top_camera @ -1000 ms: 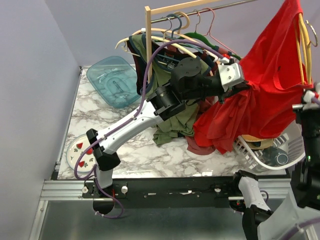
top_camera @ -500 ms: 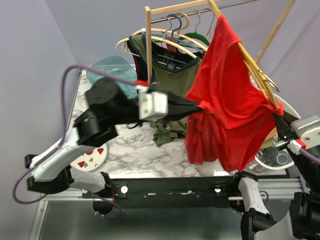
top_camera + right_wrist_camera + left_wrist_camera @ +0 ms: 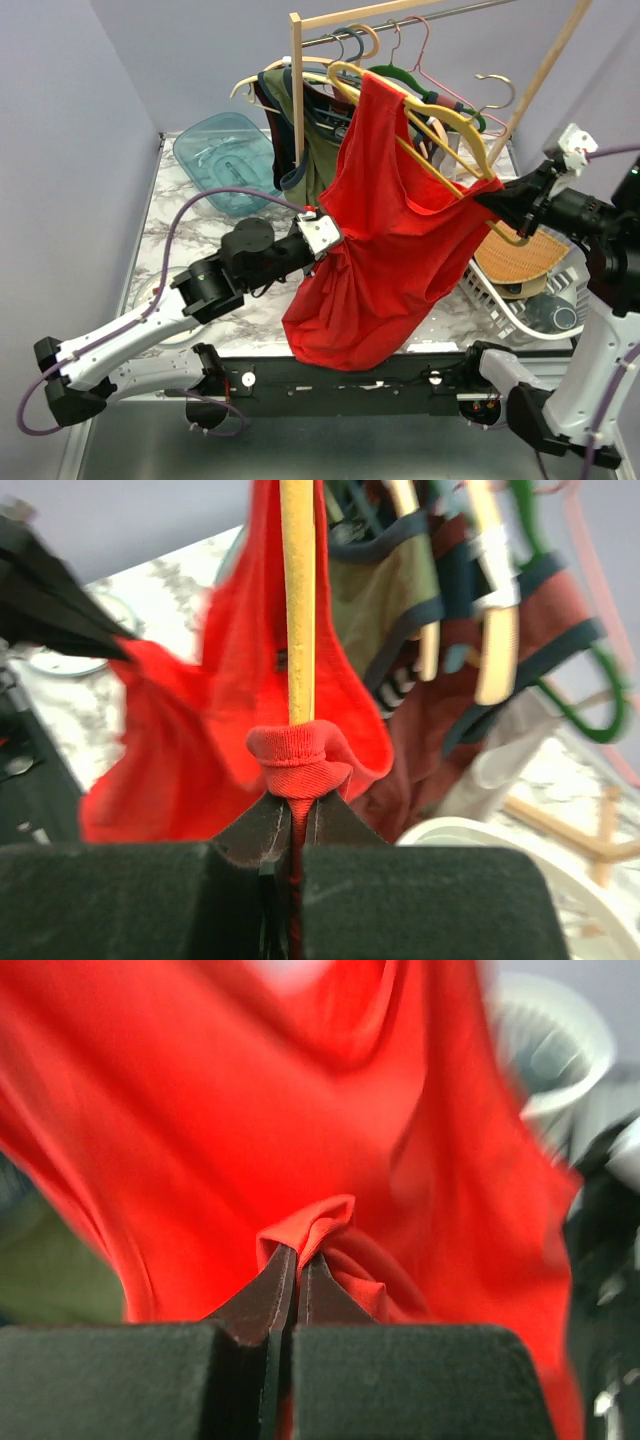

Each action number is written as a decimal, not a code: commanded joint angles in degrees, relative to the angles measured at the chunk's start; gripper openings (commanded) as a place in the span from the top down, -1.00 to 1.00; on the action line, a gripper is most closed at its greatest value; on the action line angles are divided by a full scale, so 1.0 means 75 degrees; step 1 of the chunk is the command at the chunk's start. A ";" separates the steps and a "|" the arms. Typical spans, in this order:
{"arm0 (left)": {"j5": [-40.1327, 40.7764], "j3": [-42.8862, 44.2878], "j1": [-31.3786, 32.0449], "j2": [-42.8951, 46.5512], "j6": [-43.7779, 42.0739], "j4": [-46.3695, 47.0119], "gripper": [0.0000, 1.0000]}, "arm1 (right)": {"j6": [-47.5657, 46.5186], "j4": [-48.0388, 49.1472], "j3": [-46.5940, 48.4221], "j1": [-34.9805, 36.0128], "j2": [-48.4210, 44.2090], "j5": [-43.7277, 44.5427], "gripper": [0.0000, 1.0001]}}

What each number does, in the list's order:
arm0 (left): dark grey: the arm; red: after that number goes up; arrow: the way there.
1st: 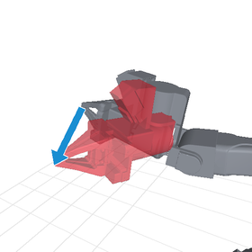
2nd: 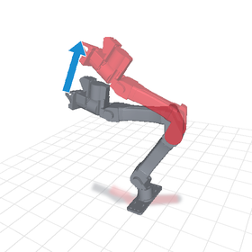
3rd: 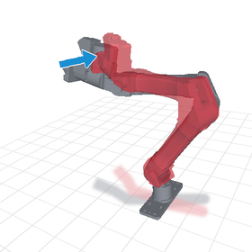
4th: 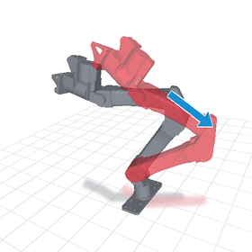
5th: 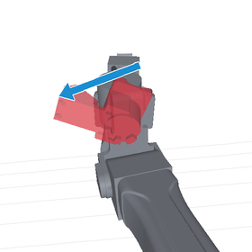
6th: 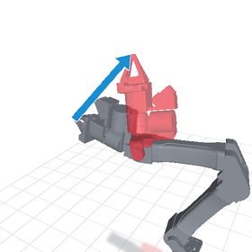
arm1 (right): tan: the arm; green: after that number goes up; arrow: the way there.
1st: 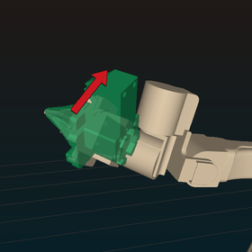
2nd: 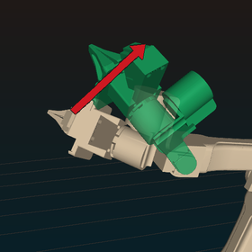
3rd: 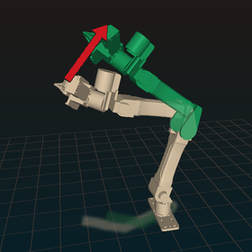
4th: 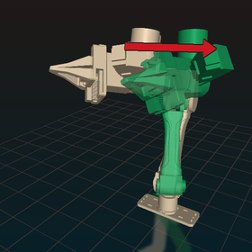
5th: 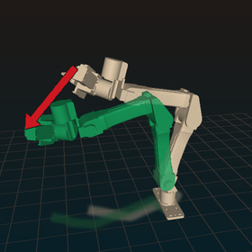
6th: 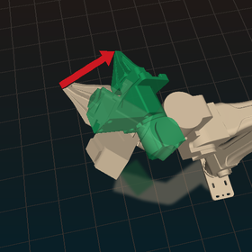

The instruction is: Place the tank top on the hanger

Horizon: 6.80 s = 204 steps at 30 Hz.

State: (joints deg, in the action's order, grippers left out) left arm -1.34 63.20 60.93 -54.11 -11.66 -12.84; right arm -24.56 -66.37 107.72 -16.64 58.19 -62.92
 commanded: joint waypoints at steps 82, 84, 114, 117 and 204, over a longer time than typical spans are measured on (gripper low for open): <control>0.1890 -0.2579 -0.1456 0.2937 0.1297 -0.1112 -0.97 | 0.1282 0.1700 0.1446 0.3625 0.3490 0.3289 0.99; 0.1879 -0.2602 -0.1456 0.2925 0.1320 -0.1089 -0.97 | 0.1375 0.1771 0.1457 0.3579 0.3514 0.3826 0.99; 0.1773 -0.2591 -0.1456 0.3019 0.1356 -0.1018 -0.97 | 0.0873 0.1760 0.0872 0.1844 0.2590 0.3060 0.99; 0.1761 -0.2602 -0.1456 0.3042 0.1367 -0.1018 -0.97 | 0.0638 0.1654 0.0766 0.2077 0.2402 0.2835 0.99; 0.2393 -0.0355 -0.1456 0.2529 0.1684 -0.1944 -0.97 | 0.0483 0.2801 -0.0792 0.4881 0.0399 0.6887 -0.99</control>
State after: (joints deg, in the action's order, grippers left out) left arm 13.17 52.53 50.30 -31.22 1.74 -26.22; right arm -20.56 -47.13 107.53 24.21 67.90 -17.82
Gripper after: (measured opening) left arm 0.987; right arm 0.995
